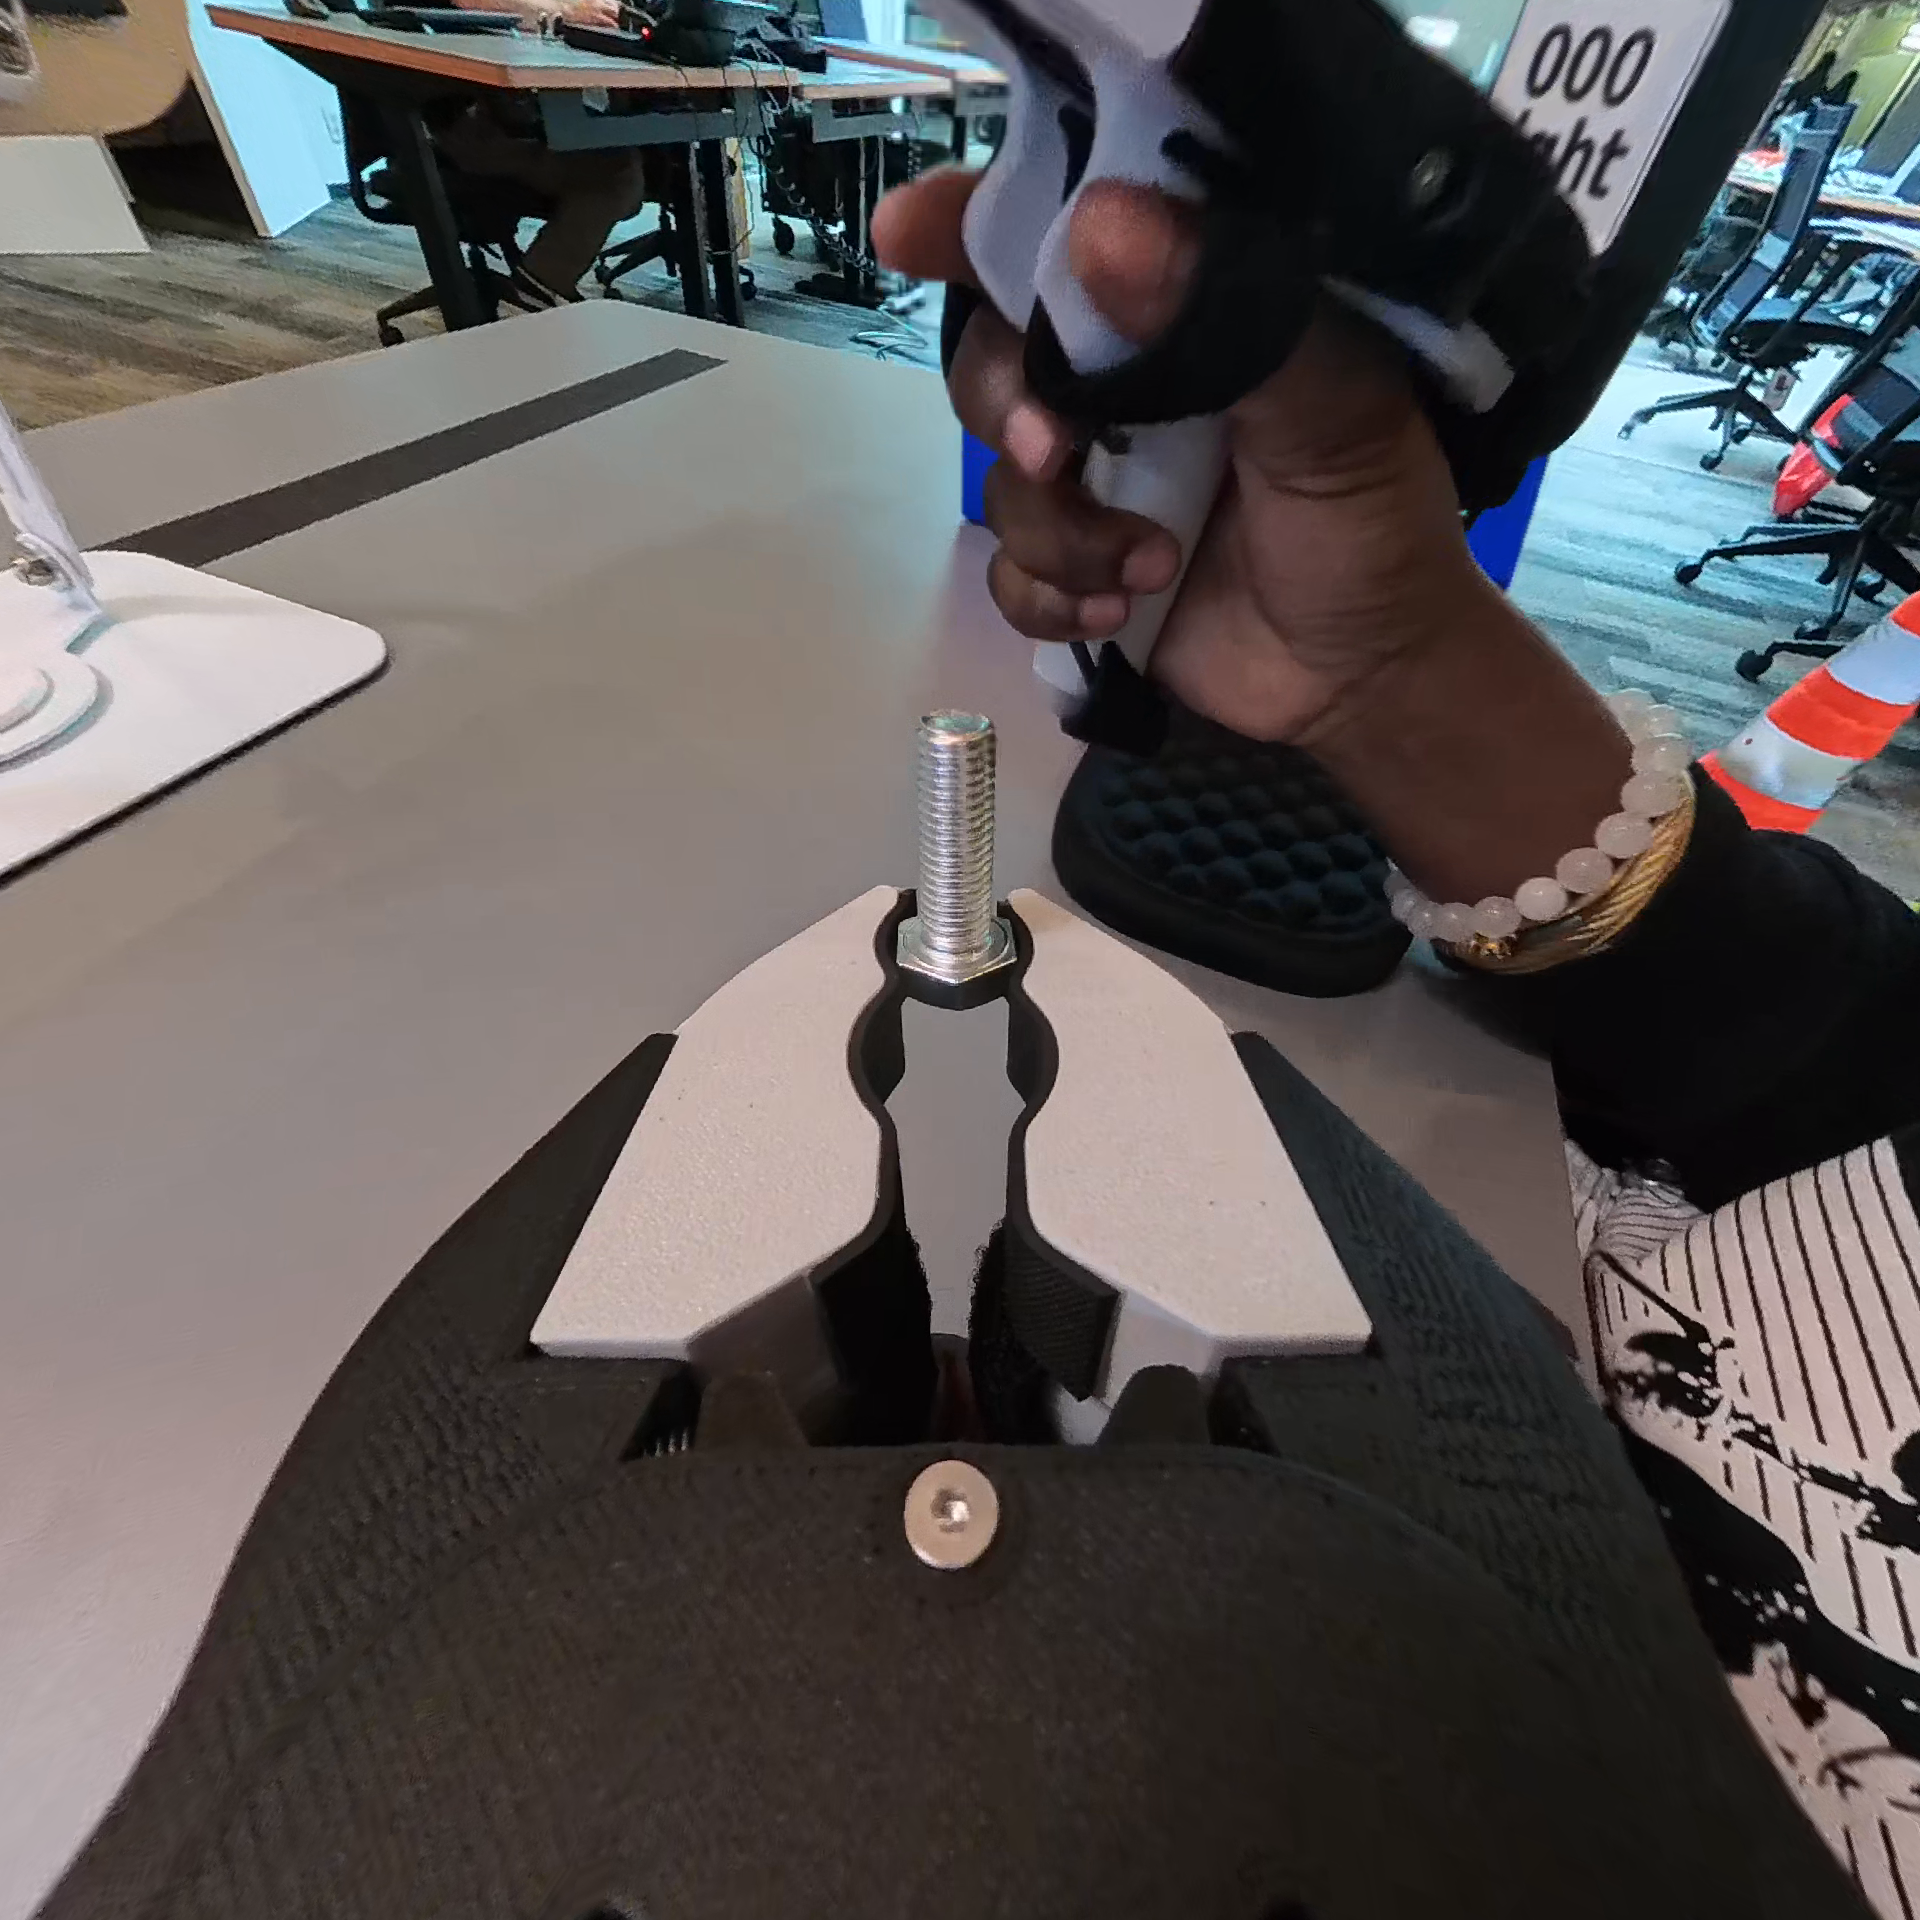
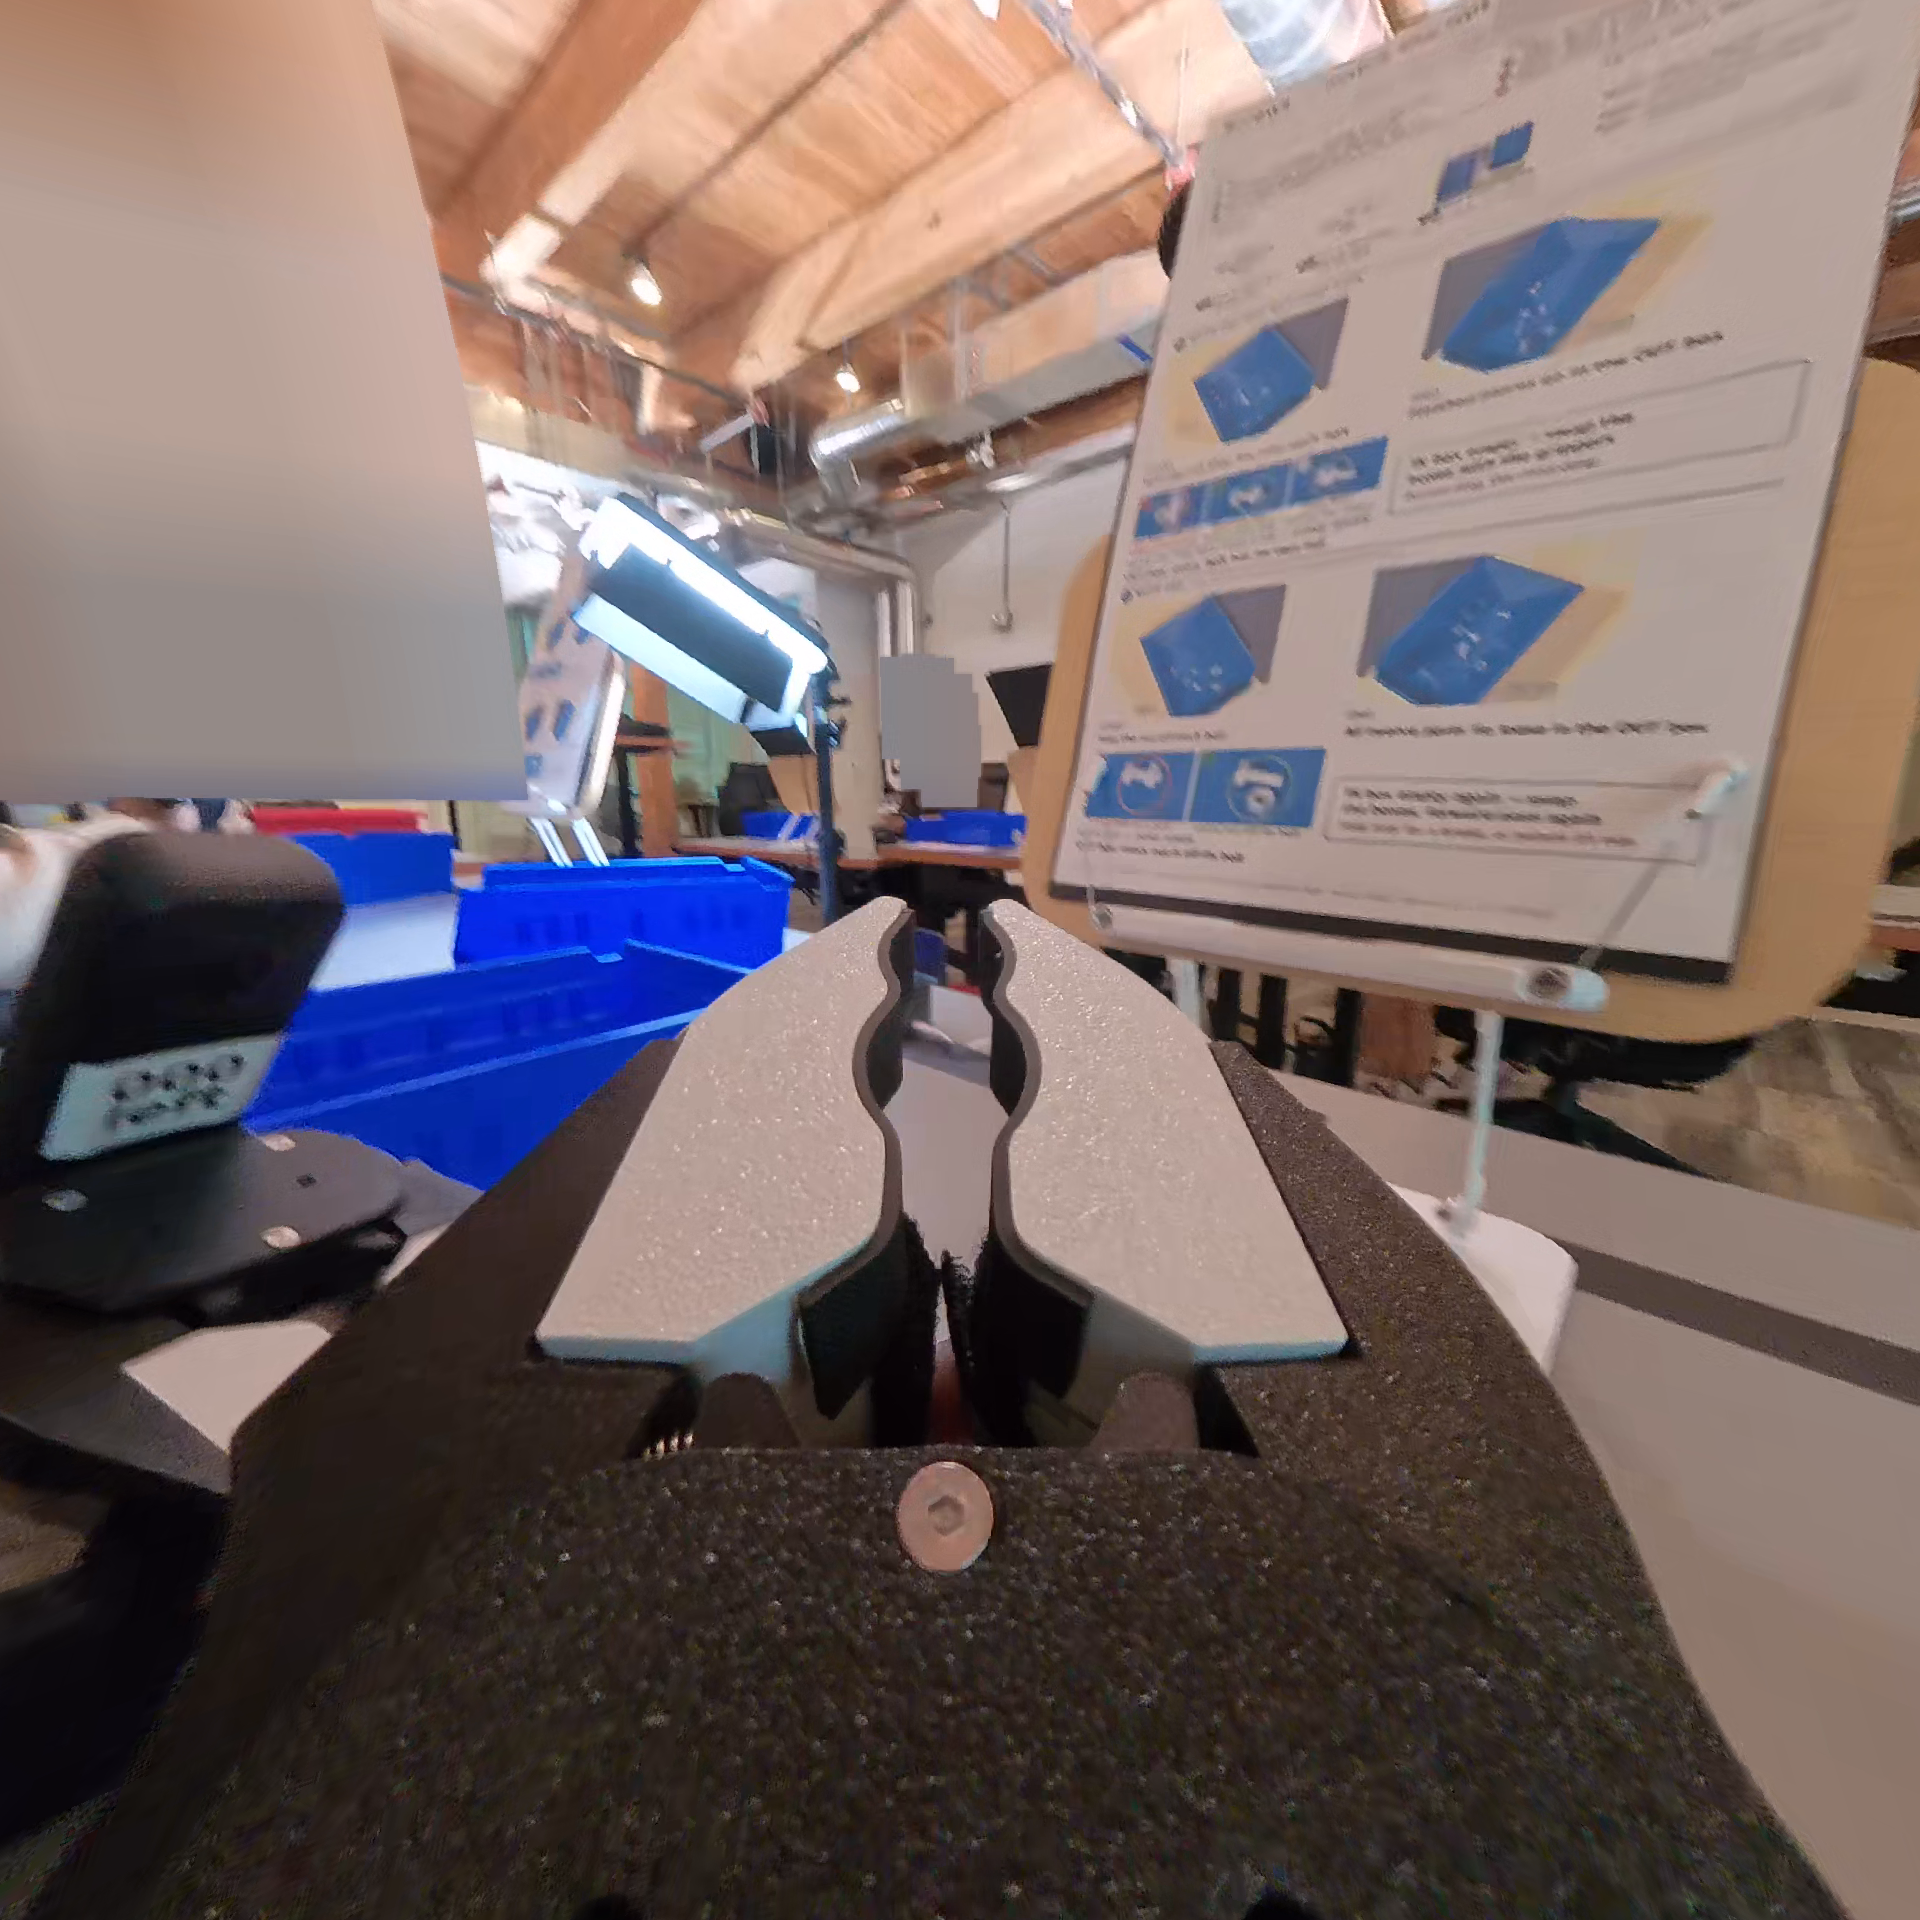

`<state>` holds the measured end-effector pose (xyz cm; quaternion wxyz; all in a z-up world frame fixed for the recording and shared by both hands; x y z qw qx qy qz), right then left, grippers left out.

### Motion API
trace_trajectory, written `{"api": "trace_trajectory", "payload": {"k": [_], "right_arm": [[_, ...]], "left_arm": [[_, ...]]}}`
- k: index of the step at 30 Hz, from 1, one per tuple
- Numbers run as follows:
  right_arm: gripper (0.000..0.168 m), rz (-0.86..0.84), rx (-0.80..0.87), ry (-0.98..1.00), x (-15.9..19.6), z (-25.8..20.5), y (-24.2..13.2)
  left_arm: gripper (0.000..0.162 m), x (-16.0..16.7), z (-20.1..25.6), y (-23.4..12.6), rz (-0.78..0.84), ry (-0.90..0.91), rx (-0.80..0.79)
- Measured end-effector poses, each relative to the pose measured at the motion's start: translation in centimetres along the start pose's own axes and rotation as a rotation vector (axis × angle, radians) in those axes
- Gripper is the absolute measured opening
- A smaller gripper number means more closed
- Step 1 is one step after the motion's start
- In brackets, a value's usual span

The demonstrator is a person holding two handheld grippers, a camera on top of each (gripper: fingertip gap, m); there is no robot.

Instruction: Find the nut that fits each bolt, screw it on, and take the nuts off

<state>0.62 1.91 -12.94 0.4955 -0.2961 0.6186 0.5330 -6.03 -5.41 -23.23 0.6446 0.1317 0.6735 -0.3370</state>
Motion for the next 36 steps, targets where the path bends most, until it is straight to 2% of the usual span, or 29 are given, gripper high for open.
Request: {"api": "trace_trajectory", "payload": {"k": [9,11,17,24,28,31,36], "right_arm": [[0.011,0.171,-0.088,-0.008,-3.5,-3.8,4.0],[0.011,0.146,-0.097,-0.019,-3.8,-4.1,4.2],[0.014,-0.113,-0.115,-0.072,-2.7,-4.5,2.5],[0.014,-0.140,-0.116,-0.089,-3.6,-5.9,-0.2],[0.017,-0.289,-0.181,-0.146,-4.3,-7.2,-0.9],[0.020,-0.436,-0.310,-0.182,-4.1,-8.9,-2.1],[0.021,-0.864,-0.509,-0.138,-2.1,-12.1,-7.5]], "left_arm": [[0.015,0.0,-2.6,-1.6,0.071,-0.090,-0.129],[0.015,-0.1,-2.7,-2.0,0.098,-0.108,-0.125],[0.015,-0.1,-2.1,-2.0,0.111,-0.063,-0.099],[0.015,-0.2,-1.9,-2.1,0.134,-0.042,-0.106],[0.015,-0.2,-1.7,-1.7,0.123,-0.040,-0.095],[0.015,-0.1,-1.5,-1.6,0.114,-0.023,-0.091],[0.015,-0.1,-1.5,-1.6,0.113,-0.027,-0.085]]}}
Point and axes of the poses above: each gripper's, where its closed fingertips meet, y out along the fingers, x out of its underside, z = x × y across the jaws, the point moved 4 cm from there along -y, back along the fingers, and after that the axes turned 9 degrees about -x, right-handed, at the moved point
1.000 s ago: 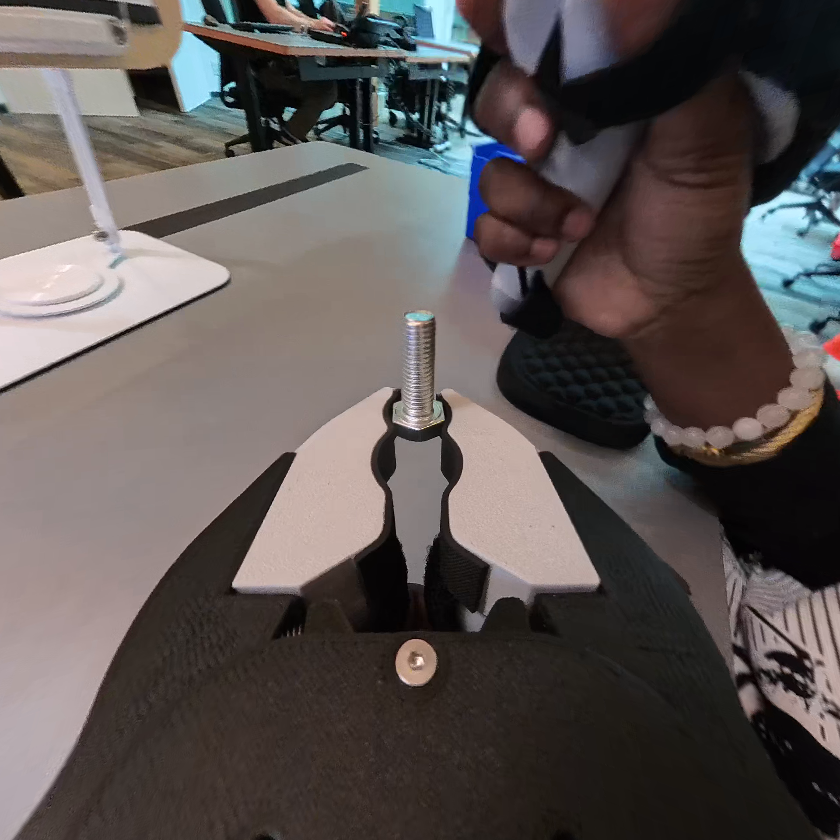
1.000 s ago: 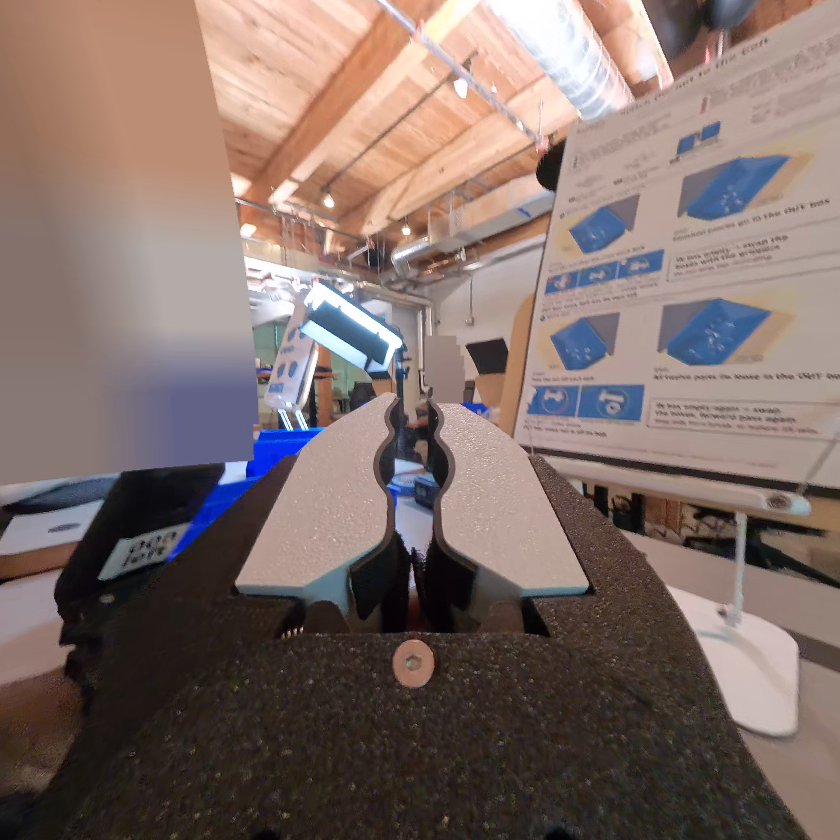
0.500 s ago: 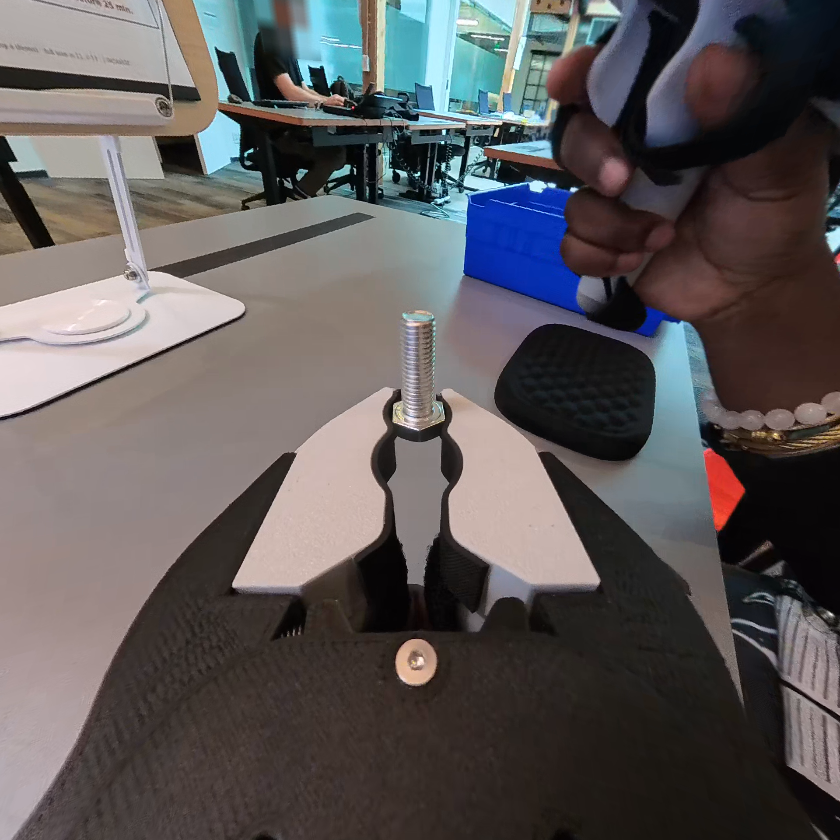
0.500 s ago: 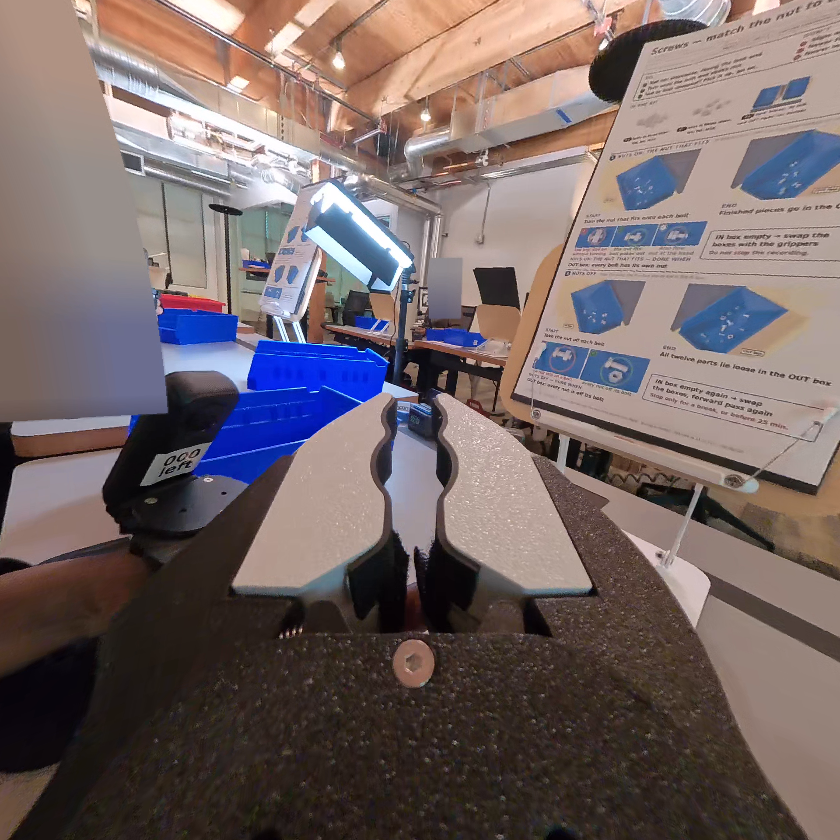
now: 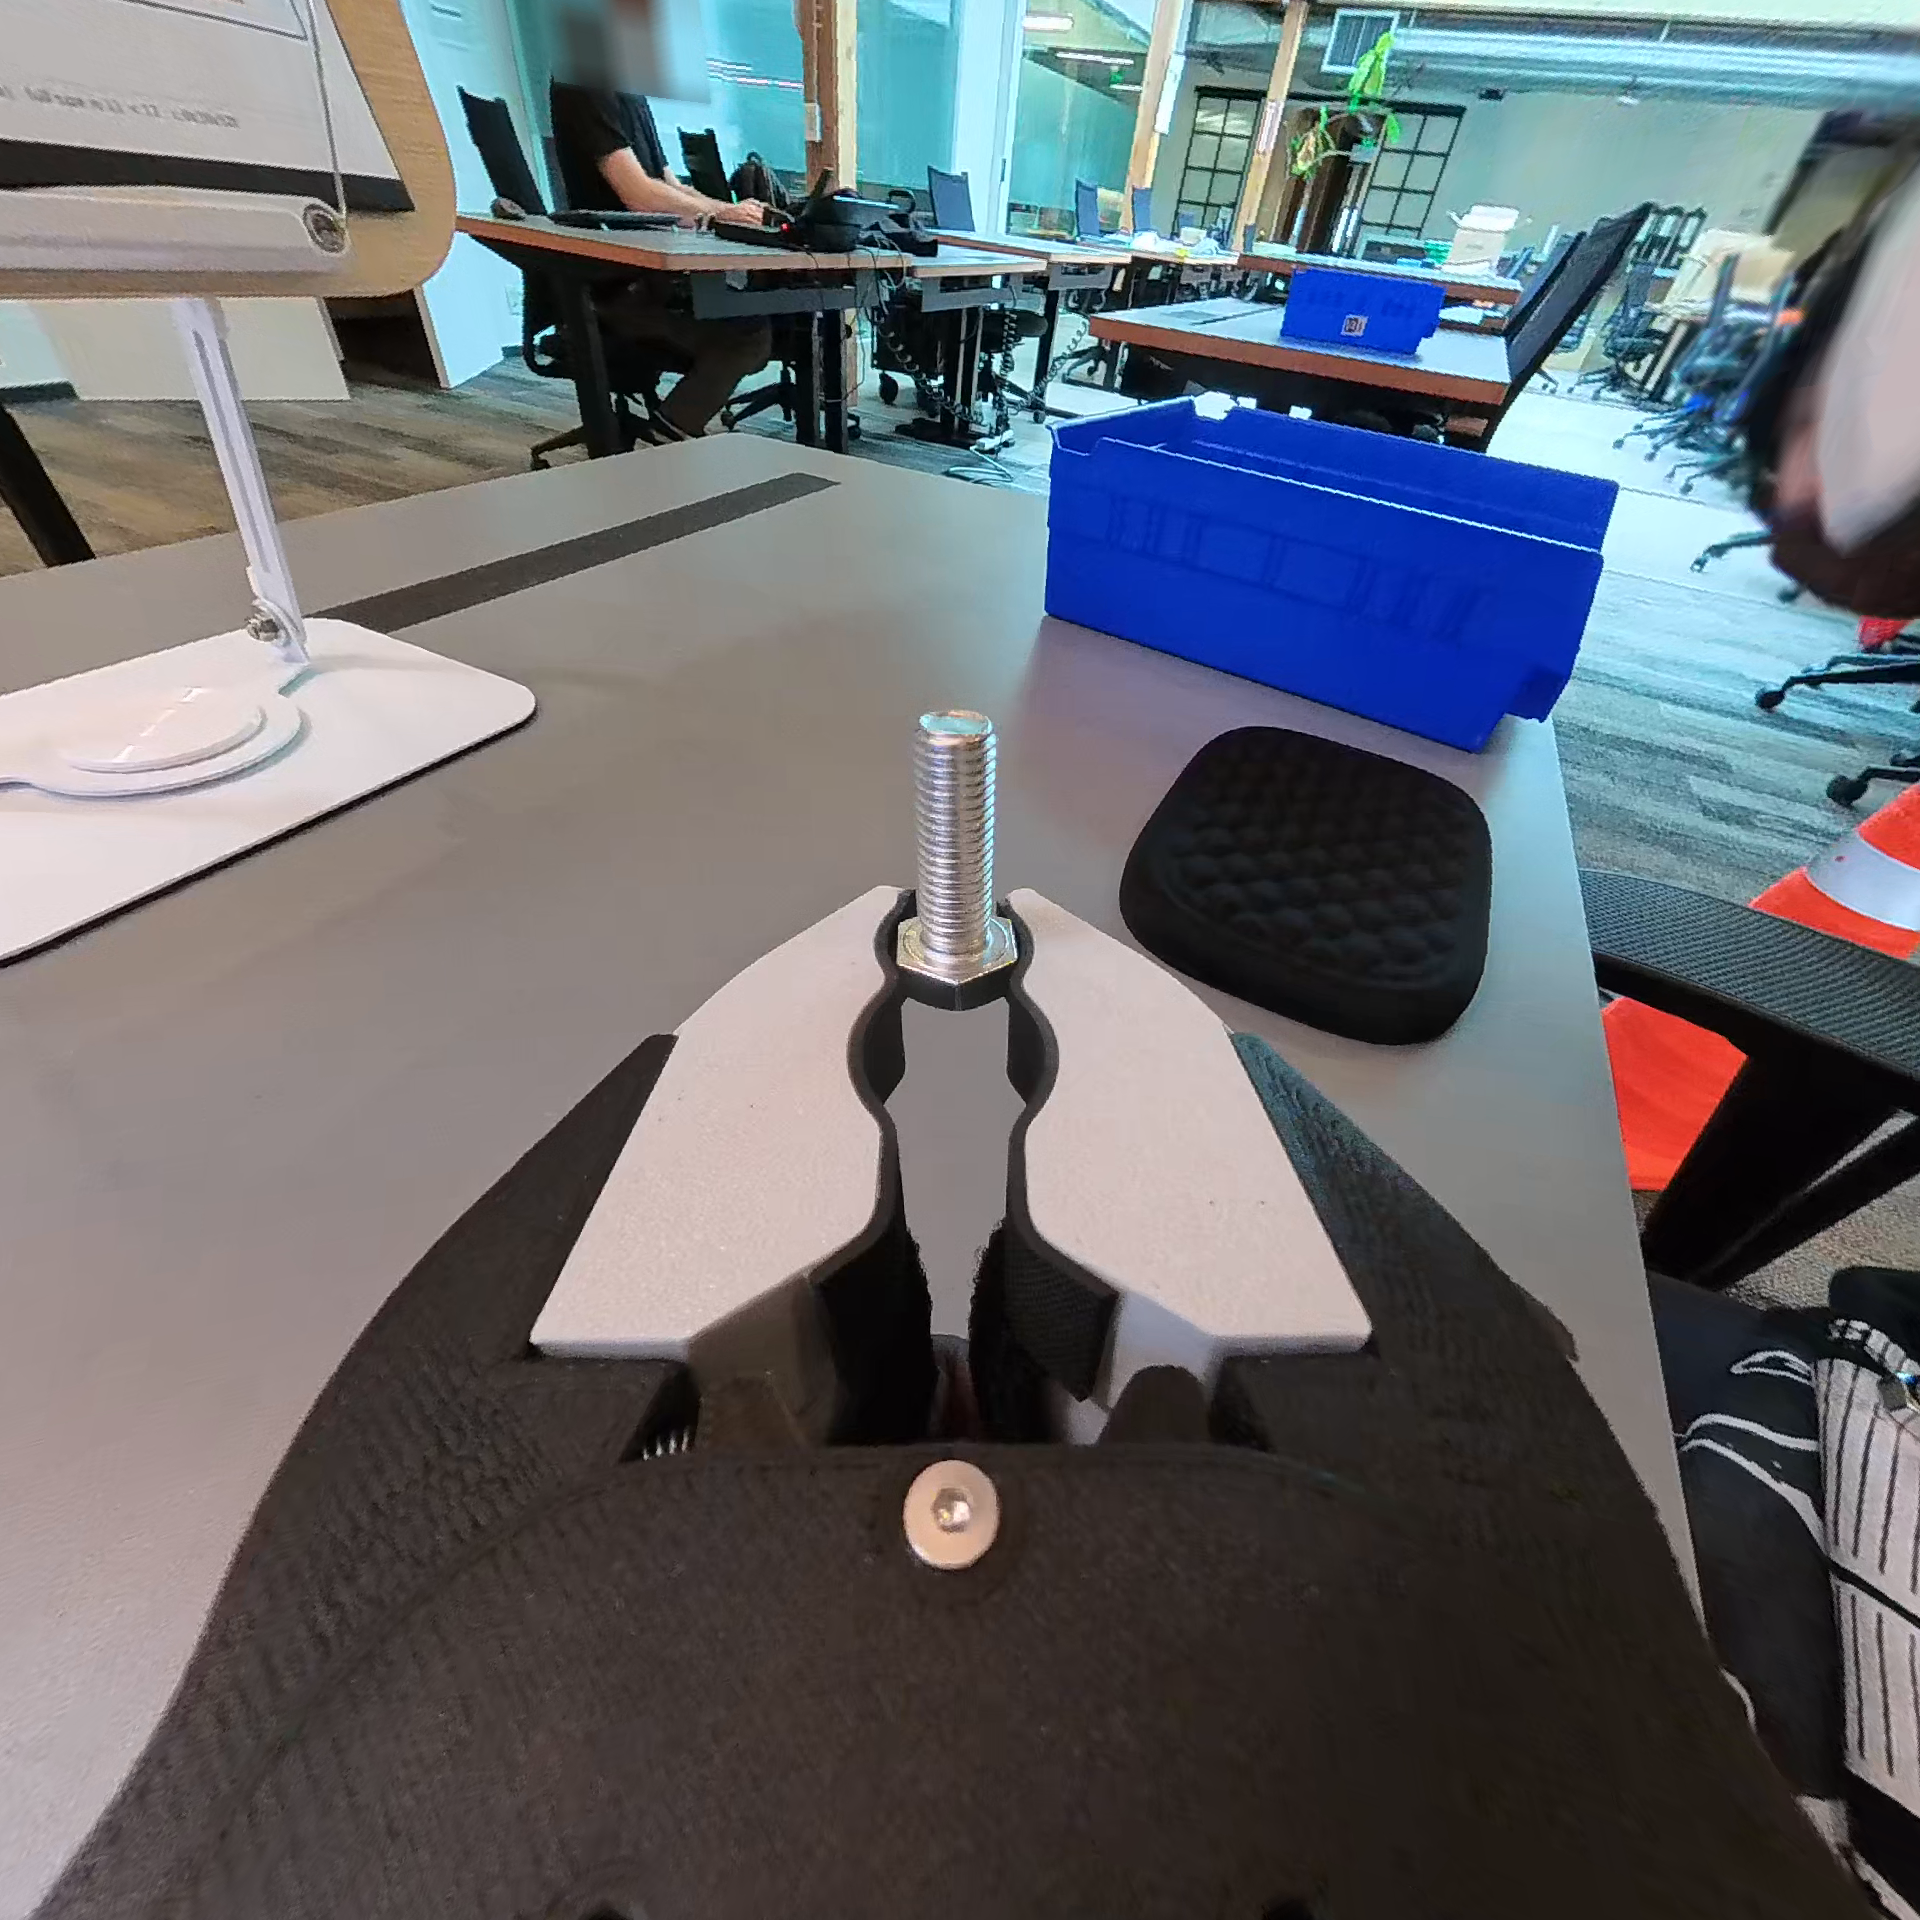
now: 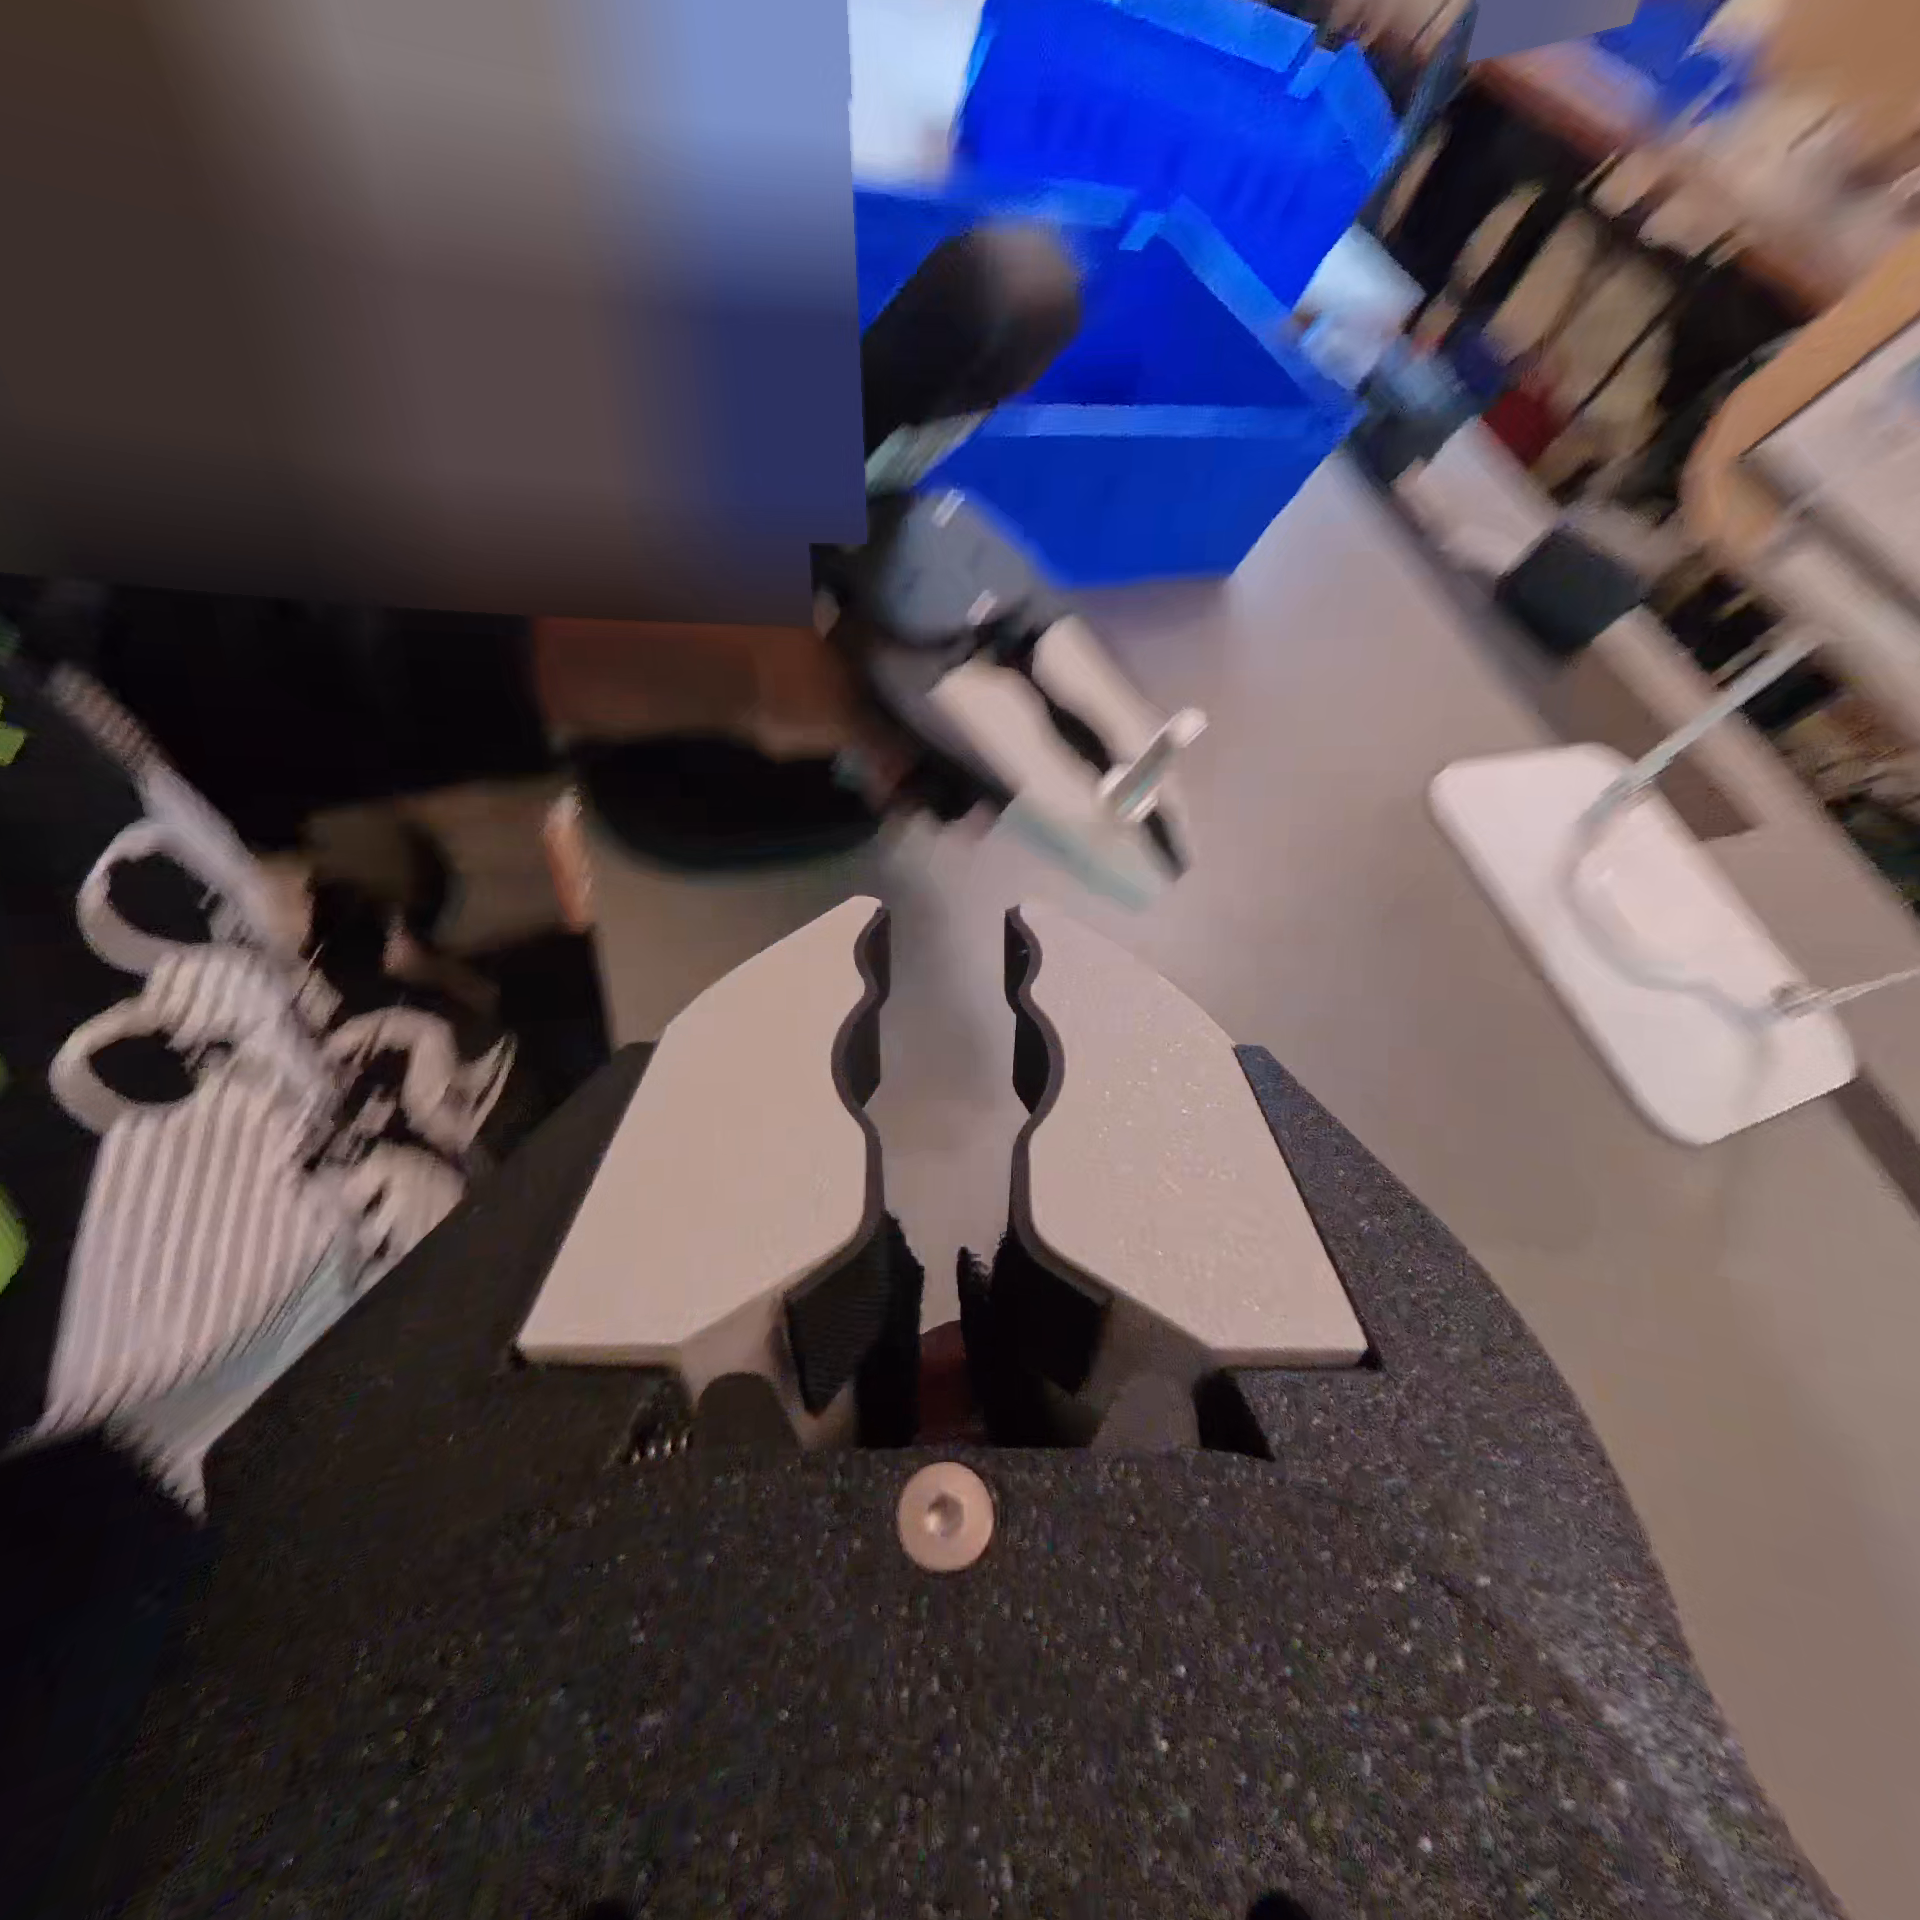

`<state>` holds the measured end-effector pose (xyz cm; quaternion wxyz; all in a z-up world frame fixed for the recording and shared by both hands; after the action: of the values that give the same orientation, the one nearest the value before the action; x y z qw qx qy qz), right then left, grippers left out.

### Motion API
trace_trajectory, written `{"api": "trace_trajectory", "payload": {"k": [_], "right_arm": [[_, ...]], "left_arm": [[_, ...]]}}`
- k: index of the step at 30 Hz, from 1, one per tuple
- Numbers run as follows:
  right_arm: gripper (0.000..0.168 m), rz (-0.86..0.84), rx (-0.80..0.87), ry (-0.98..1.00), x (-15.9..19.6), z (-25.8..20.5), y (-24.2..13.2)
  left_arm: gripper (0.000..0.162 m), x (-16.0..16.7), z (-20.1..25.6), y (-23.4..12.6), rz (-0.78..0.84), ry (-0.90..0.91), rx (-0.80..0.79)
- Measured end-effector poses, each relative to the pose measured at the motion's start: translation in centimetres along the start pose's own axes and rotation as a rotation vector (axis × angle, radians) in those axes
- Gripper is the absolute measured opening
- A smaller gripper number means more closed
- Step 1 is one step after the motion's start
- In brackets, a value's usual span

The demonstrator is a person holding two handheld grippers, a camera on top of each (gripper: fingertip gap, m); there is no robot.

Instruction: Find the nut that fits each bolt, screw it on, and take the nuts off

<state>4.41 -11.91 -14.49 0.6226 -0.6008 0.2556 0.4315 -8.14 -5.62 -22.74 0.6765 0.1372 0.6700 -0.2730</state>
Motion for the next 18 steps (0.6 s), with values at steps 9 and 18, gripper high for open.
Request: {"api": "trace_trajectory", "payload": {"k": [9,18], "right_arm": [[0.022,-0.491,-0.605,-0.007,10.7,-13.4,-0.4],[0.025,-0.615,-0.542,-0.070,15.9,-15.6,2.1]], "left_arm": [[0.015,0.2,0.1,0.2,-0.019,0.008,0.007],[0.015,0.2,0.3,0.1,-0.015,0.025,0.008]]}}
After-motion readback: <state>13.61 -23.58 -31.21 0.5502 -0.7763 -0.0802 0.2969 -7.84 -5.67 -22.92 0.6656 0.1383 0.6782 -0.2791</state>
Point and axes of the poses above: each gripper's, where its closed fingertips meet, y out along the fingers, x out of its underside, z = x × y across the jaws, the point moved 4 cm from there along -y, back along the fingers, and after that the axes turned 9 degrees about -x, right-handed, at the moved point
